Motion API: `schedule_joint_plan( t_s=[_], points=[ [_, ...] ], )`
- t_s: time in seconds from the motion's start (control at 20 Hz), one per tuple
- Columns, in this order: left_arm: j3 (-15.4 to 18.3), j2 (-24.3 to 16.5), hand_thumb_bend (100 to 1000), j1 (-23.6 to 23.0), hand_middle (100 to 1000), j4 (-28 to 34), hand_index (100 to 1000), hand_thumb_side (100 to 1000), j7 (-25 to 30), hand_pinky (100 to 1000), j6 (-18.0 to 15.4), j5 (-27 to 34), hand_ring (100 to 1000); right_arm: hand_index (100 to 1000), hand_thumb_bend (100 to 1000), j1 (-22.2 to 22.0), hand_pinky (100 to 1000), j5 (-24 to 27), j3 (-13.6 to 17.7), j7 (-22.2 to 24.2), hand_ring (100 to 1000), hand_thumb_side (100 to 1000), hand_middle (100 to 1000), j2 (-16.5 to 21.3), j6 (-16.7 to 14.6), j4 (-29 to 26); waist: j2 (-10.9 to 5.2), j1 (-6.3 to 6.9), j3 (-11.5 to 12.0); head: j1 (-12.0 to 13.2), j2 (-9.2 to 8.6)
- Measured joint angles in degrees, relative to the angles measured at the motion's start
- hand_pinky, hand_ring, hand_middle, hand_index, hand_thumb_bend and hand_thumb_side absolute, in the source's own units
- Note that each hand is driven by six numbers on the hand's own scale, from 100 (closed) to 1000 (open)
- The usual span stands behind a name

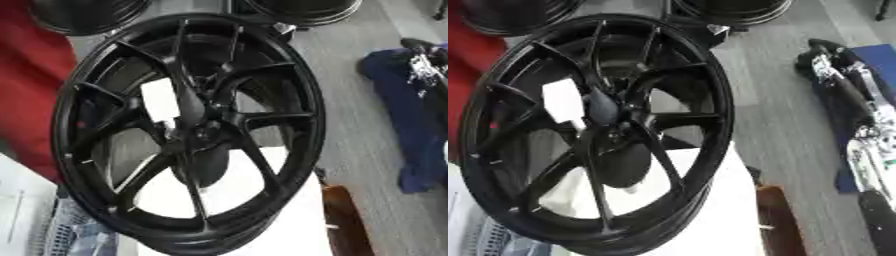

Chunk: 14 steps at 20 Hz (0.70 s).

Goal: Pull the pin out of the wheel hub.

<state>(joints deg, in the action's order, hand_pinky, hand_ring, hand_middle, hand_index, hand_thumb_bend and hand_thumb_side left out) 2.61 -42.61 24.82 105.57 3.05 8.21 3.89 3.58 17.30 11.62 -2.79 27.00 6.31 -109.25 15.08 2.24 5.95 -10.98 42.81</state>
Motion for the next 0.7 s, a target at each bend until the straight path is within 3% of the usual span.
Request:
schedule_joint_plan(
  t_s=[0.15, 0.35, 0.7],
  points=[
    [-3.1, -6.3, 409, 3.4, 538, -0.9, 761, 558, 6.9, 749, -1.3, -3.6, 585, 813, 100, -0.1, 964, 0.0, 0.0, 0.0, 751, 487, 665, 0.1, 0.0, 0.0, -0.02, 0.43, 0.1, -0.1, 0.00],
    [-7.2, -12.1, 437, 8.3, 589, -2.1, 771, 560, 16.9, 760, -5.5, -7.8, 637, 813, 100, -0.2, 963, -0.1, 0.0, 0.1, 751, 485, 665, 0.6, 0.0, 0.0, -0.13, 0.73, 0.1, -0.2, 0.01],
    [-11.9, -15.7, 455, 17.0, 649, -3.4, 790, 564, 34.0, 779, -12.5, -11.5, 701, 812, 100, -0.6, 963, -0.1, -0.1, 0.1, 750, 483, 663, 1.2, 0.1, 0.0, -0.32, 1.57, 0.2, -0.2, 0.02]
  ],
)
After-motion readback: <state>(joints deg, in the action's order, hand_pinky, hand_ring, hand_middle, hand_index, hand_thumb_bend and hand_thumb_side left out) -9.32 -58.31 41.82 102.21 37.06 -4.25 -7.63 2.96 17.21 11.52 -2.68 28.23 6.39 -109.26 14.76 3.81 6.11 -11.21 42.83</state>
